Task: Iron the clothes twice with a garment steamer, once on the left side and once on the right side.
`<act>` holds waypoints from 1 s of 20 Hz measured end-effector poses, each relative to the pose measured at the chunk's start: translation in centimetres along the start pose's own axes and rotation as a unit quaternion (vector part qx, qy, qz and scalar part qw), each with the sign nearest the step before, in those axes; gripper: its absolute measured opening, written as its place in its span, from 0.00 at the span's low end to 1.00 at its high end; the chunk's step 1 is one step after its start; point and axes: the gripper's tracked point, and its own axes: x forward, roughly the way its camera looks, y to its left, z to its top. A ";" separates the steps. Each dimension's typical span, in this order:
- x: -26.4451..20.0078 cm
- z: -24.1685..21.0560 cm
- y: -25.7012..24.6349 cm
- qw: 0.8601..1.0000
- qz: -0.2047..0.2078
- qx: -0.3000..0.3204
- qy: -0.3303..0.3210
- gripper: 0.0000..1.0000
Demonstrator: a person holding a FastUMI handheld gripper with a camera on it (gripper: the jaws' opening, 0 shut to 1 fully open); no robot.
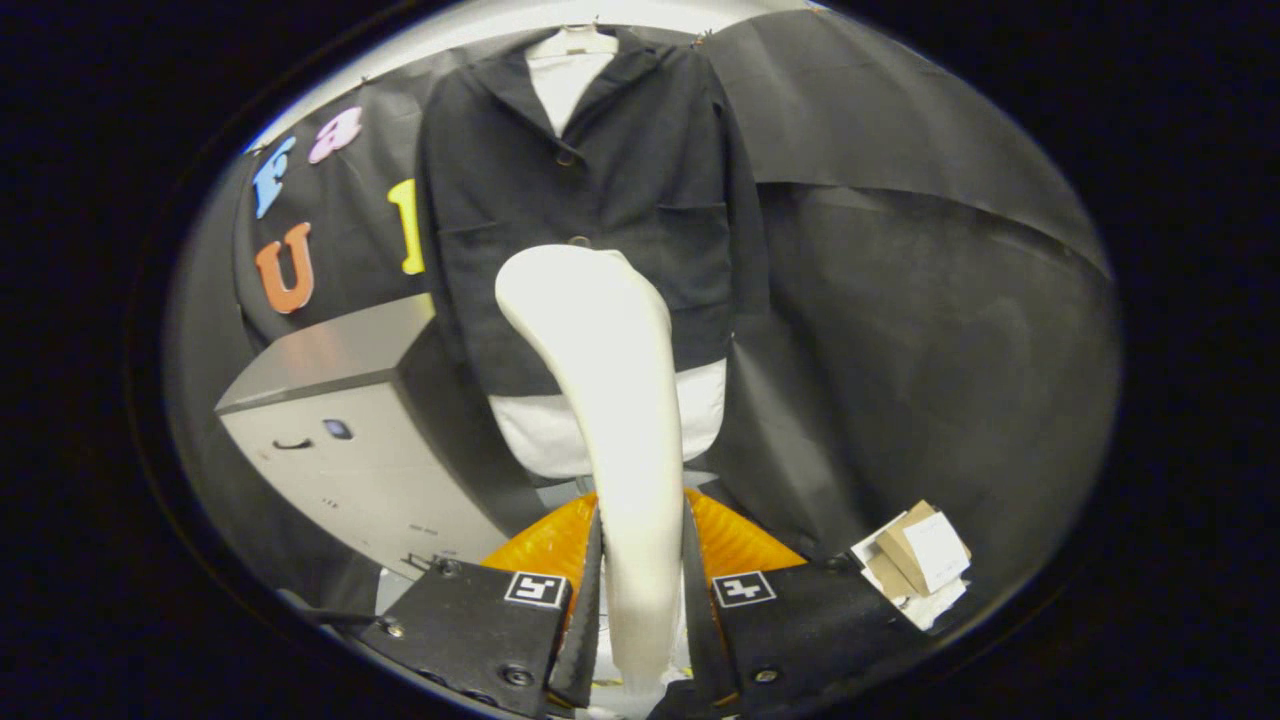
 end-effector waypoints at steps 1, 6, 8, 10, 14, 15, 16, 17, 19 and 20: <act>-1.8 -1.1 1.2 1.000 0.006 -0.006 -0.002 0.40; -8.8 -6.8 6.0 0.998 0.045 -0.034 0.002 0.40; -10.9 -8.7 7.7 0.997 0.060 -0.046 0.009 0.40; -12.3 -10.3 8.7 0.996 0.074 -0.058 0.014 0.40; -13.9 -12.9 9.5 0.994 0.084 -0.062 0.036 0.40; -14.0 -13.1 9.6 0.994 0.084 -0.060 0.040 0.40; -14.1 -13.4 9.5 0.994 0.084 -0.063 0.041 0.40; -14.1 -13.3 9.5 0.994 0.083 -0.063 0.041 0.40; -14.3 -13.0 9.6 0.994 0.083 -0.063 0.039 0.40; -14.4 -13.0 9.8 0.994 0.084 -0.064 0.038 0.40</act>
